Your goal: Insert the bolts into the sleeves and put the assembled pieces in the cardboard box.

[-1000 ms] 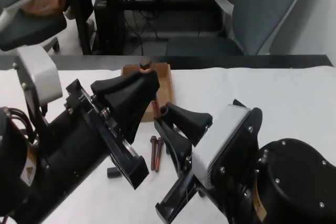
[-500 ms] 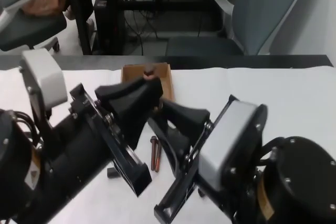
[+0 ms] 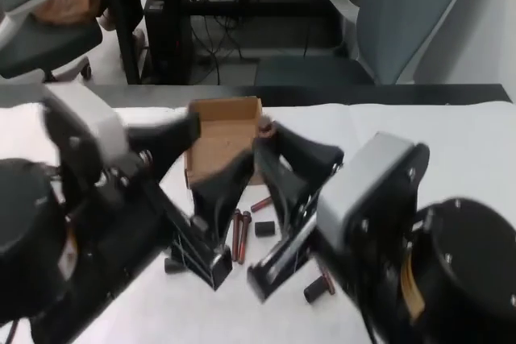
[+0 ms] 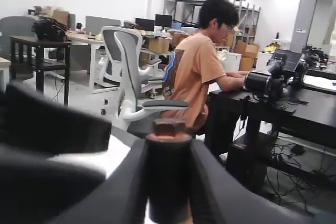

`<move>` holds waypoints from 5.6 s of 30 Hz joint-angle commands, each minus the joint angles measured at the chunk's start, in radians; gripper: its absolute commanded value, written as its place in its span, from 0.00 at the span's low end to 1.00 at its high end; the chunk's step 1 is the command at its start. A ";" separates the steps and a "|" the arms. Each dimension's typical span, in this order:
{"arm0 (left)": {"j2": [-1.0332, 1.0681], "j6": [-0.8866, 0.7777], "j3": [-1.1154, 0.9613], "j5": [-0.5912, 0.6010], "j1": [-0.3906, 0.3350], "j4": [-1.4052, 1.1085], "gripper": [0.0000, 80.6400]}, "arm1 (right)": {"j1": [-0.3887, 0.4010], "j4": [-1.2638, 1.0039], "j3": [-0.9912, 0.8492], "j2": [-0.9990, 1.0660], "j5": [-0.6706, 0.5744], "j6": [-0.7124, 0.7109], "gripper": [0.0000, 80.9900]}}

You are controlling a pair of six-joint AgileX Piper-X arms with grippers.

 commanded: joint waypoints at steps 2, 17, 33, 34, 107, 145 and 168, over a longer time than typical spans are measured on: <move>0.002 0.179 -0.033 0.011 0.055 0.213 0.87 | -0.056 0.005 -0.029 -0.017 -0.033 0.040 0.01; 0.423 0.779 -0.378 0.172 0.264 0.780 0.70 | -0.358 1.063 -0.709 0.234 -0.352 0.141 0.01; 0.735 1.032 -0.579 0.023 0.261 1.033 0.70 | -0.472 1.178 -1.213 0.818 -0.464 0.235 0.01; 0.746 1.032 -0.579 0.024 0.261 1.025 0.70 | -0.477 1.173 -1.235 0.854 -0.476 0.235 0.01; -0.105 0.202 -0.051 0.268 0.250 0.255 0.02 | -0.468 1.646 -0.858 0.647 -0.366 0.179 0.01; 0.390 -0.032 0.123 0.091 0.029 -0.491 0.02 | -0.105 1.052 -0.573 0.106 -0.126 0.204 0.01; 0.390 -0.024 0.123 0.097 0.029 -0.499 0.02 | -0.105 0.966 -0.509 0.119 -0.133 0.204 0.01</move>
